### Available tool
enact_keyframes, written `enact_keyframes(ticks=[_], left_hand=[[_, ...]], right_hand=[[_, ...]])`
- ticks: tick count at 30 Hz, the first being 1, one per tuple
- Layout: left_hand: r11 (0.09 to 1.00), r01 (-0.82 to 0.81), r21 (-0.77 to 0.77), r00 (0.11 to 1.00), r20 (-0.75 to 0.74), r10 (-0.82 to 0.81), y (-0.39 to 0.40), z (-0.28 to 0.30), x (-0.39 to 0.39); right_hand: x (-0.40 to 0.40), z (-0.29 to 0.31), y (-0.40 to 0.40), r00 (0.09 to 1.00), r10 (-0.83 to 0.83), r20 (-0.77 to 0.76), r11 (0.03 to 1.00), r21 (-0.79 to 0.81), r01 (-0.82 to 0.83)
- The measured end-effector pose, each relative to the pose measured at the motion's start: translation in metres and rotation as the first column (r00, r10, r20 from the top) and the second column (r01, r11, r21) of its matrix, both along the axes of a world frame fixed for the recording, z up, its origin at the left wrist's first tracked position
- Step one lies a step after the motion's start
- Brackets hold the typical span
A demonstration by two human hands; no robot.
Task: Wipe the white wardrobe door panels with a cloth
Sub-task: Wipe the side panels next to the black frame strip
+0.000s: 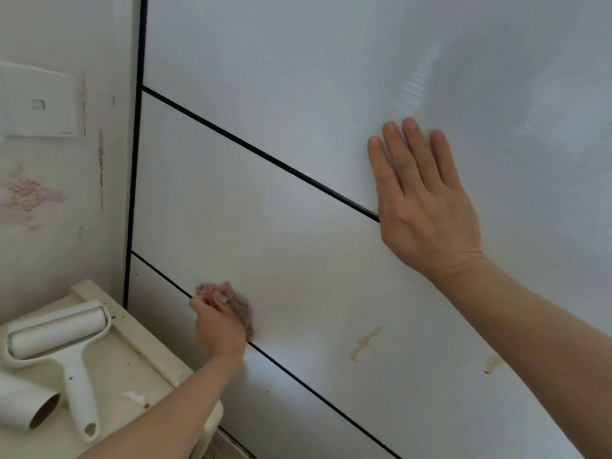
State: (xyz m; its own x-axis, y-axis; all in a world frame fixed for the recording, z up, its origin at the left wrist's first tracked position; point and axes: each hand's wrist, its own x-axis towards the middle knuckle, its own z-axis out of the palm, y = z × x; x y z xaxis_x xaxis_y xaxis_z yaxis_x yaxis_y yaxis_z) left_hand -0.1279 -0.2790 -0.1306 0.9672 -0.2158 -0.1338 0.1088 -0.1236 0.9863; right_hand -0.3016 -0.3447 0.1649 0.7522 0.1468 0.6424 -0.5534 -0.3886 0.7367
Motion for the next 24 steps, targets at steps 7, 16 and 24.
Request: enact_keyframes(ticks=[7,16,24], left_hand=[[0.874,0.386,-0.294,0.834,0.516,-0.195,0.009,0.133,-0.083],[0.838,0.508,-0.199,0.762,0.557,-0.330,0.027,0.119,-0.085],[0.637,0.757,-0.144,0.596,0.552,-0.584,0.056,0.199,-0.084]], right_hand=[[-0.002,-0.001,0.003,0.998,-0.034,-0.045,0.999,0.037,0.036],[-0.010,0.006,0.017,0.976,0.217,0.023,0.956,0.195,-0.218],[-0.051,-0.085,0.074,0.965,0.174,0.197,0.831,0.497,-0.251]])
